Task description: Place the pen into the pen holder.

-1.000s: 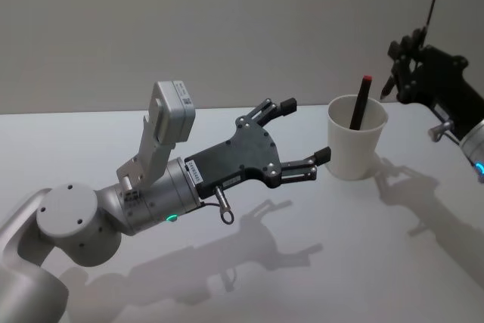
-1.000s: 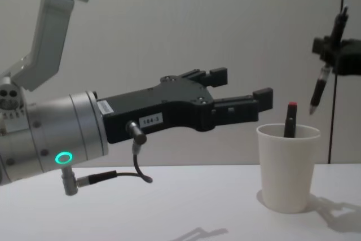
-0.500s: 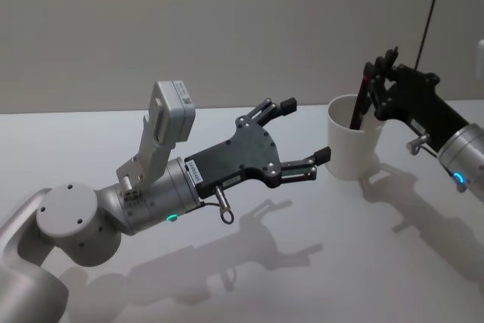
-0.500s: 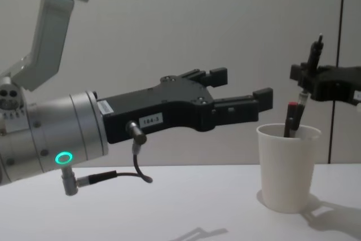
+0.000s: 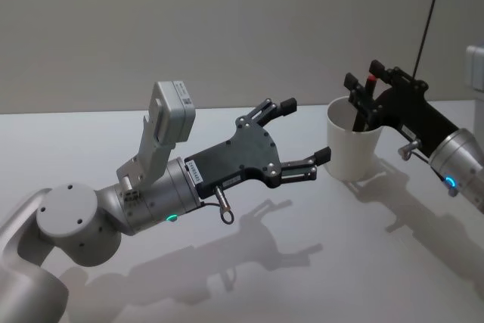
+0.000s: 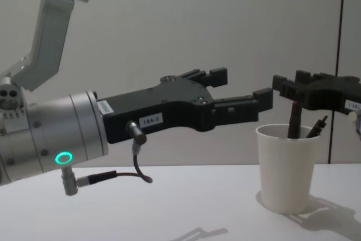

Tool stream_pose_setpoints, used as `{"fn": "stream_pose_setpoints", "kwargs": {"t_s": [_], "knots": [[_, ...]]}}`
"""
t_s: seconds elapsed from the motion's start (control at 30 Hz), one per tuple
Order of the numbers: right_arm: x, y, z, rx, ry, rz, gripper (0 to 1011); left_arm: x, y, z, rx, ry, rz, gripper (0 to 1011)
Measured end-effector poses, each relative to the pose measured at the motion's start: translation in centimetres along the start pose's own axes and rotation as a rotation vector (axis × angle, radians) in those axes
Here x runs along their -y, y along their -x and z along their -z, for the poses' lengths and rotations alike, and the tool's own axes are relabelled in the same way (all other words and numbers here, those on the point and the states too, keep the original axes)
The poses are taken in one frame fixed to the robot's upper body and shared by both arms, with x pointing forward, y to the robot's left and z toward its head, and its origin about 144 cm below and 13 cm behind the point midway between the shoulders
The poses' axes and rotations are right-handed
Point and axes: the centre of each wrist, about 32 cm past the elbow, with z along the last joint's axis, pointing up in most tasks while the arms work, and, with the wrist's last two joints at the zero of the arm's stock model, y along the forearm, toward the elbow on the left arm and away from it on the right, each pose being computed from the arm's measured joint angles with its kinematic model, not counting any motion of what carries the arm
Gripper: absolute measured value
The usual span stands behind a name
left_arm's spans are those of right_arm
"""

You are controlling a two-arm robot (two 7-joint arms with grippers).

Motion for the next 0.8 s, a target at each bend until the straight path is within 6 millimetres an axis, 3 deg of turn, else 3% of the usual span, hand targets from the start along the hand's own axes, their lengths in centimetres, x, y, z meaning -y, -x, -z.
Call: {"fn": "stream_pose_setpoints", "kwargs": {"t_s": [0.5, 0.6, 0.8], "knots": [[-0.1, 0.05, 0.18, -0.009, 0.003, -0.006, 943, 0.0, 0.0, 0.0, 0.0, 0.0, 0.0, 1001], [0.05, 0.04, 0.03, -0.018, -0.01, -0.002, 1000, 0.0, 0.0, 0.0, 0.0, 0.0, 0.0, 1001], [0.72, -0.12, -0.56, -0.036, -0.054, 0.023, 1001, 0.0, 0.0, 0.0, 0.0, 0.0, 0.0, 1001]]}}
